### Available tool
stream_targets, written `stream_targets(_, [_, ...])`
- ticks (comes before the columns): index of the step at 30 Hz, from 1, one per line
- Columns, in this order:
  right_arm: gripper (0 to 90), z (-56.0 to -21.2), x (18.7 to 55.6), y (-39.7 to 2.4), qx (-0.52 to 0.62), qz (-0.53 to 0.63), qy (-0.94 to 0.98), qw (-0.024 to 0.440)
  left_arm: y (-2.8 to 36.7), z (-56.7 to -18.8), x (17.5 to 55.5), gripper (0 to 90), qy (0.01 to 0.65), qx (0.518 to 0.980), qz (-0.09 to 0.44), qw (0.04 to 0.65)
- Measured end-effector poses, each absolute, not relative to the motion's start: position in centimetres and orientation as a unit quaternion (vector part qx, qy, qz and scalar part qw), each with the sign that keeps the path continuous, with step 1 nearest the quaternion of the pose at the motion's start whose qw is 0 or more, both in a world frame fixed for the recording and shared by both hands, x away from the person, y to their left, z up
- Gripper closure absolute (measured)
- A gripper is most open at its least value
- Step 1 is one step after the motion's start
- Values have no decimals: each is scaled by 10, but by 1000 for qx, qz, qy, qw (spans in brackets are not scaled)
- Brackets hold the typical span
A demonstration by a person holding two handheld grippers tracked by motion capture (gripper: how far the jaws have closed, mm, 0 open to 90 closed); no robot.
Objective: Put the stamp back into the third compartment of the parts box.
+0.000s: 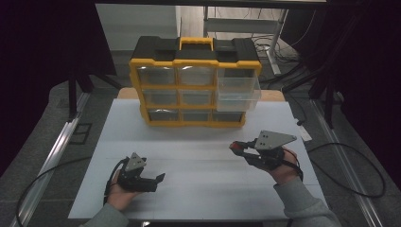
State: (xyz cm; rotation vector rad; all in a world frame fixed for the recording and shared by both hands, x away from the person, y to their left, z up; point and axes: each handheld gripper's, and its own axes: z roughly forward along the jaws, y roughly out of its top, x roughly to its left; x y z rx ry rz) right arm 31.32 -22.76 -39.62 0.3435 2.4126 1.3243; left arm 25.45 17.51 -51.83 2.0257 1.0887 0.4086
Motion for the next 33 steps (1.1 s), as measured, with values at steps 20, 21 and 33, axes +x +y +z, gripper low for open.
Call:
stream_targets(20, [745, -390, 312, -231, 125, 477, 848, 194, 175, -518, 254, 70, 429, 798, 162, 392])
stream_targets(21, [744, -390, 312, -231, 125, 477, 848, 194, 175, -518, 254, 70, 429, 798, 161, 392])
stream_targets(33, [744, -386, 311, -233, 129, 482, 843, 200, 176, -518, 254, 70, 429, 797, 162, 392])
